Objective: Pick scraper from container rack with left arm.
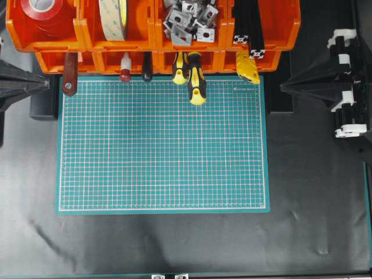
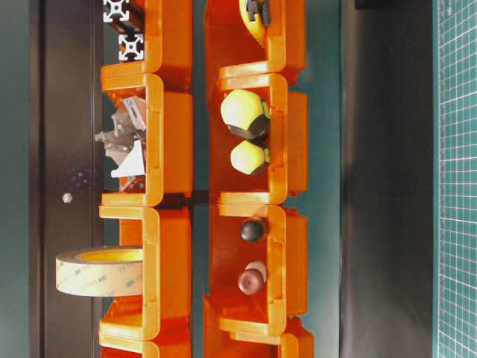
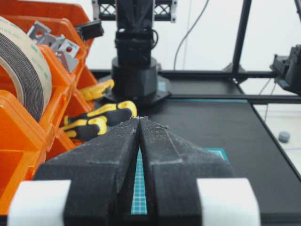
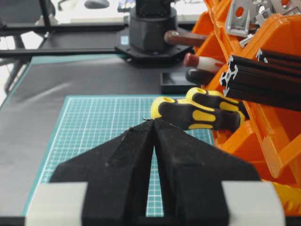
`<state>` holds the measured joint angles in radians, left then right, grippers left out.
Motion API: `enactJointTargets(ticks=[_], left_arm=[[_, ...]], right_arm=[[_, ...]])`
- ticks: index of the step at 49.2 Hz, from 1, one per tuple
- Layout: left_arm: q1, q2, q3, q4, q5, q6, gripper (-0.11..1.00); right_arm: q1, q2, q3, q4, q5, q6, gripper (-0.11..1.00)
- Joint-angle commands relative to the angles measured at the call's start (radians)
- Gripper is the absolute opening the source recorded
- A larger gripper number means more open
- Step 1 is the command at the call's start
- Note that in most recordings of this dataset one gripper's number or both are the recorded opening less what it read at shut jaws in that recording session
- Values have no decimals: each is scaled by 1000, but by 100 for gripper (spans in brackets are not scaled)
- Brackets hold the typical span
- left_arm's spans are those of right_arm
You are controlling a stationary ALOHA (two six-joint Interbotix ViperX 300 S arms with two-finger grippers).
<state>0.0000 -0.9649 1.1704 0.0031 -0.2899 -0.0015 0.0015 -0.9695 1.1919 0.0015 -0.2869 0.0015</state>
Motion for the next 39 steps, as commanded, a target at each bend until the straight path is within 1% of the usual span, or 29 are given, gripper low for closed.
enactJointTargets(ticks=[1, 3, 6, 8, 13, 20, 24, 28, 29, 34, 39], left_arm=[[-15, -8, -48, 43, 51, -37, 6], [-26, -15, -74, 43, 98, -58, 6], [-41, -25, -117, 44, 187, -78, 0], [-54, -34, -146, 44, 253, -84, 0], [-86, -60, -209, 49, 390, -80, 0], [-114, -75, -298, 49, 525, -66, 0], [-132, -58, -365, 51, 612, -44, 0], [-149, -15, -451, 58, 727, -15, 0], [-153, 11, -489, 61, 776, 0, 0], [-167, 107, -612, 66, 945, 64, 0], [-184, 189, -716, 69, 1086, 132, 0]], right_arm=[[-5, 12, -31, 3, -12, 8, 2], [-5, 12, -31, 8, -9, 11, 3], [-5, 11, -31, 20, -6, 20, 1], [-5, 8, -32, 20, -5, 28, 1], [-5, -3, -35, 20, -5, 41, 1], [-5, -18, -44, 20, -2, 49, 1], [-3, -28, -52, 20, 11, 49, 1], [-3, -34, -63, 23, 32, 51, 1], [-3, -35, -63, 23, 40, 51, 1], [-3, -40, -71, 23, 66, 51, 1], [2, -43, -75, 26, 80, 51, 1]])
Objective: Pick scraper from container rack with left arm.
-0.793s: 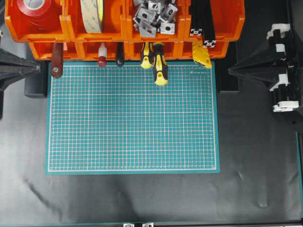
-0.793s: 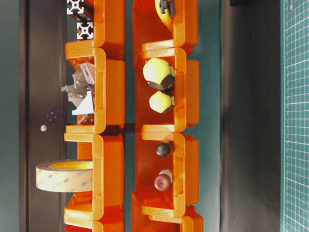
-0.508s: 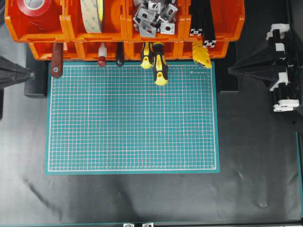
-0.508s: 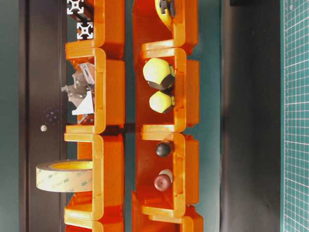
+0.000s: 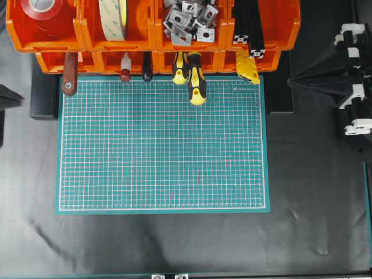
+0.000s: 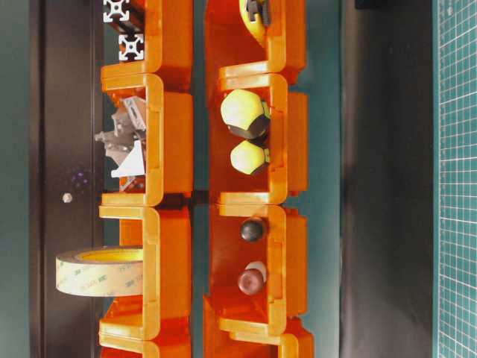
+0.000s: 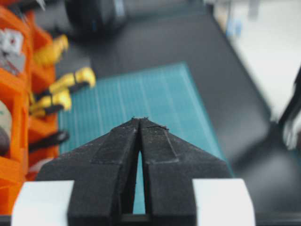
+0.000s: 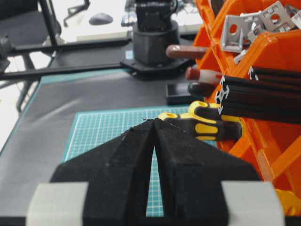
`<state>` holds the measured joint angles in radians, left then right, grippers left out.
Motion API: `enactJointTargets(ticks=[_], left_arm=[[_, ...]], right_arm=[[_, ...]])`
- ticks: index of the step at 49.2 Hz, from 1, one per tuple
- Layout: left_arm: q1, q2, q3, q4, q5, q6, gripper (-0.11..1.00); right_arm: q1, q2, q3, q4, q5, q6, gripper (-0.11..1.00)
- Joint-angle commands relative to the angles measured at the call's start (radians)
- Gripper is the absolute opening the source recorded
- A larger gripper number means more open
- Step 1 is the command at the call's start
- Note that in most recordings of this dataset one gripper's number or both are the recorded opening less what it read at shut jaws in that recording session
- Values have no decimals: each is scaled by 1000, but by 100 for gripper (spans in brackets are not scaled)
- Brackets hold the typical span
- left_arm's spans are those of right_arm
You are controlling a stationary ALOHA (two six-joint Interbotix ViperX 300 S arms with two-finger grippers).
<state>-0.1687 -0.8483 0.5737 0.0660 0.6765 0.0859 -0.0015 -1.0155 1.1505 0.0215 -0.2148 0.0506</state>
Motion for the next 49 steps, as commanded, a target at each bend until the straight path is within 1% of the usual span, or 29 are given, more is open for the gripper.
enactJointTargets(ticks=[1, 6, 11, 15, 18, 20, 23, 25, 26, 30, 32, 34, 37, 41, 46, 49], left_arm=[[-21, 86, -138, 9, 140, 52, 0], [-54, 141, -192, 25, 198, 67, 0], [-77, 169, -207, 40, 261, 66, 0], [-101, 195, -215, 46, 339, 61, 0], [-126, 218, -221, 63, 380, 43, 0], [-147, 230, -225, 86, 402, 18, 0], [-179, 244, -225, 169, 449, -55, 0], [-209, 250, -227, 242, 491, -121, 0], [-227, 252, -227, 288, 512, -158, 0], [-339, 264, -222, 489, 604, -333, 0], [-399, 268, -213, 571, 655, -426, 0], [-453, 275, -201, 632, 701, -517, 0], [-514, 293, -169, 673, 755, -632, 0], [-560, 347, -123, 689, 778, -749, 0], [-572, 442, -92, 715, 793, -841, 0], [-572, 482, -74, 755, 828, -890, 0]], right_arm=[[5, 3, -34, 8, 8, 2, 1], [6, 3, -35, 12, 9, 2, 1], [9, 3, -34, 14, 11, 2, 1], [9, 3, -34, 15, 12, 2, 1], [9, 3, -35, 15, 15, 3, 1], [9, 3, -35, 15, 17, 2, 1], [9, 3, -34, 15, 20, 3, 1], [9, 2, -34, 15, 21, 3, 1], [11, 2, -35, 15, 21, 3, 1], [9, 0, -35, 15, 23, 3, 1], [9, -2, -35, 15, 26, 3, 1], [11, -3, -35, 15, 29, 2, 1], [9, -3, -35, 15, 34, 2, 1], [11, -5, -37, 15, 35, 2, 1], [11, -8, -38, 15, 41, 3, 1], [11, -9, -38, 15, 43, 3, 1]])
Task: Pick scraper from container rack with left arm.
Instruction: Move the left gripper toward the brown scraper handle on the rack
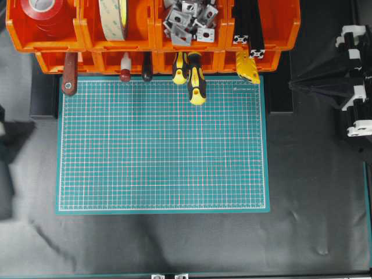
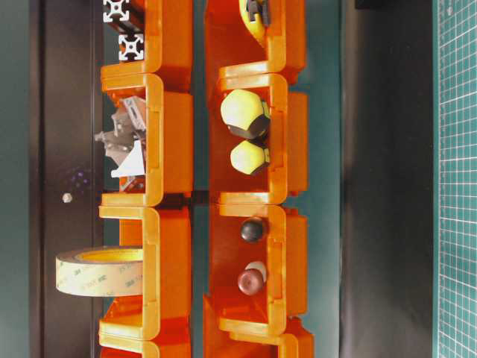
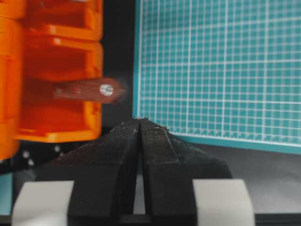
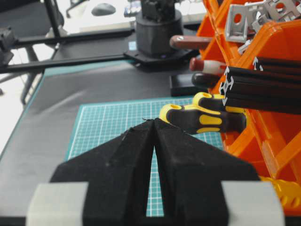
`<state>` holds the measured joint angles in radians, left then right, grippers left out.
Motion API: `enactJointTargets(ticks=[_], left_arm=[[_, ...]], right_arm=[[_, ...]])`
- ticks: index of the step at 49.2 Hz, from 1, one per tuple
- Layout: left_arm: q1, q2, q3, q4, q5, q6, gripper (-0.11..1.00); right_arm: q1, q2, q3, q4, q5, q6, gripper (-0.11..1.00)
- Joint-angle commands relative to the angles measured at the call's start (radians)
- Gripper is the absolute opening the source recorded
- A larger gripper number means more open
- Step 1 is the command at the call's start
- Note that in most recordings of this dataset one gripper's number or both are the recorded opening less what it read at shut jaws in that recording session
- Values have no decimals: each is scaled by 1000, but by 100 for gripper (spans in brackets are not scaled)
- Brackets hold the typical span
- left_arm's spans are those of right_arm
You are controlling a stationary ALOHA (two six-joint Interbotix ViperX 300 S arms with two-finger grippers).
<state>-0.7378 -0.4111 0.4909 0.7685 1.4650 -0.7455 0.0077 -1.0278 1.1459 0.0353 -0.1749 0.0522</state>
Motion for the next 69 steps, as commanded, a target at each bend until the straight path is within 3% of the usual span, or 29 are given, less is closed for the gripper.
enactJointTargets(ticks=[1, 8, 13, 22, 37, 50, 58, 62, 69], left_arm=[[-3, 49, 15, 67, 51, -74, 0], [-11, 61, 60, 173, 109, -170, 0], [-37, 60, 112, 233, 89, -173, 0], [-46, 40, 195, 233, -78, -169, 0], [-18, 41, 196, 233, -49, -166, 0], [26, 32, 210, 230, -172, -161, 0], [52, 28, 212, 230, -183, -158, 1], [64, 28, 213, 230, -178, -160, 13], [78, 34, 232, 230, -179, -138, 54]], right_arm=[[2, 2, -34, 2, 3, 2, 1], [2, -3, -34, 2, 11, 2, 1], [0, -5, -35, 2, 20, 2, 1], [2, -5, -35, 3, 23, 2, 1], [2, -5, -35, 2, 23, 2, 1], [2, -5, -35, 2, 23, 2, 1], [2, -9, -35, 2, 23, 2, 1], [2, -12, -37, 2, 23, 2, 1], [2, -12, -35, 2, 23, 2, 1]])
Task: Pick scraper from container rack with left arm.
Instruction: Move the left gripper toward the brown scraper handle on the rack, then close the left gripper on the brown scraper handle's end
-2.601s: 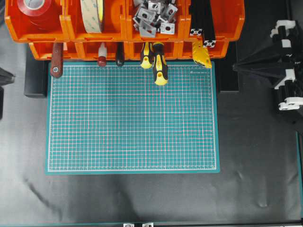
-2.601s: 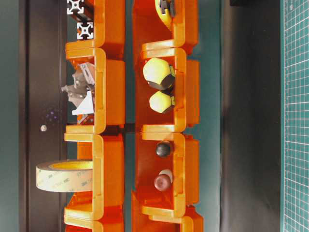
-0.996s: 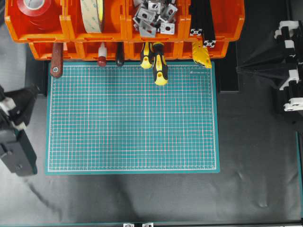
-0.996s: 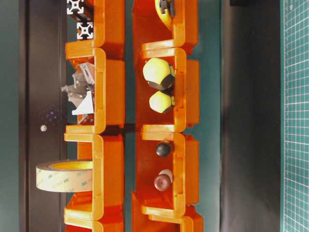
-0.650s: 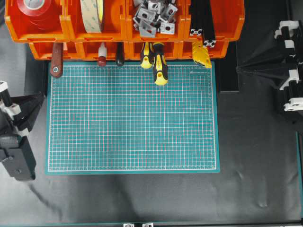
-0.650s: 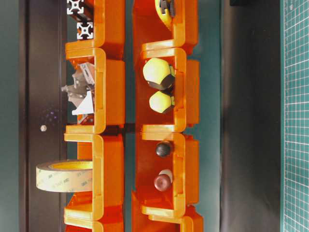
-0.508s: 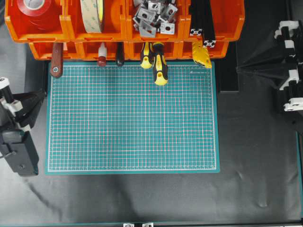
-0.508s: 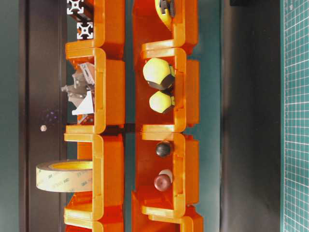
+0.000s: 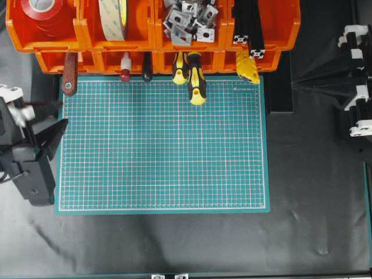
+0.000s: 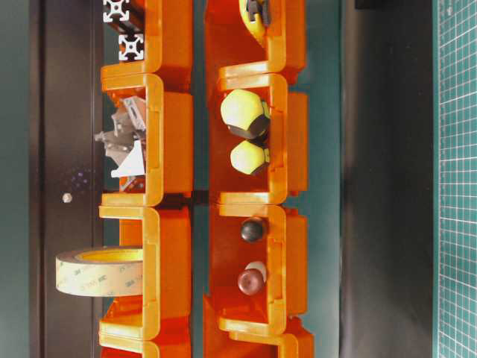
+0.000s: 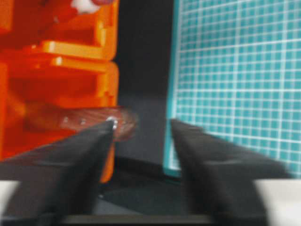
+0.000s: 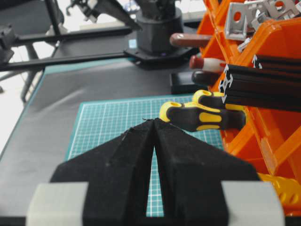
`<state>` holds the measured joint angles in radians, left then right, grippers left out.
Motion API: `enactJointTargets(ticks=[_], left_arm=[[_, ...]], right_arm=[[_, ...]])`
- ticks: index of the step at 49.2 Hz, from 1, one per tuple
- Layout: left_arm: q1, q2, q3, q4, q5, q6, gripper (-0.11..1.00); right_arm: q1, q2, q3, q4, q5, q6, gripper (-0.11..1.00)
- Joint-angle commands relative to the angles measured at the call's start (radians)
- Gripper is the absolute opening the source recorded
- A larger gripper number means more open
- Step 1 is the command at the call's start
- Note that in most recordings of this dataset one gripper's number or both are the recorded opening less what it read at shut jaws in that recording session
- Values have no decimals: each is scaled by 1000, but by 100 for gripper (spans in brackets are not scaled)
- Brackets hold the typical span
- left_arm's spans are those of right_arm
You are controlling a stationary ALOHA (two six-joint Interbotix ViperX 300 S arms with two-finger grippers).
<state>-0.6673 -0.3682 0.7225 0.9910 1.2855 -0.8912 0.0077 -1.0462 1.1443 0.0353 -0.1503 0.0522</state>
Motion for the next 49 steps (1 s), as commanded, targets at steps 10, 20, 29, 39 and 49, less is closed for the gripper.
enactJointTargets(ticks=[10, 20, 29, 39, 49], left_arm=[[21, -5, 20, 8, -12, 89, 89], [75, -8, 66, 9, -71, 114, 89], [124, -12, 72, 11, -94, 123, 89], [147, -6, 67, 11, -104, 129, 89], [181, -5, 63, 11, -140, 166, 89]], right_arm=[[2, 5, -35, 2, -2, 2, 1], [2, 0, -35, 3, -3, 2, 1], [2, 0, -35, 2, -3, 2, 1], [2, -3, -35, 2, -2, 2, 1], [2, -2, -35, 2, -3, 2, 1]])
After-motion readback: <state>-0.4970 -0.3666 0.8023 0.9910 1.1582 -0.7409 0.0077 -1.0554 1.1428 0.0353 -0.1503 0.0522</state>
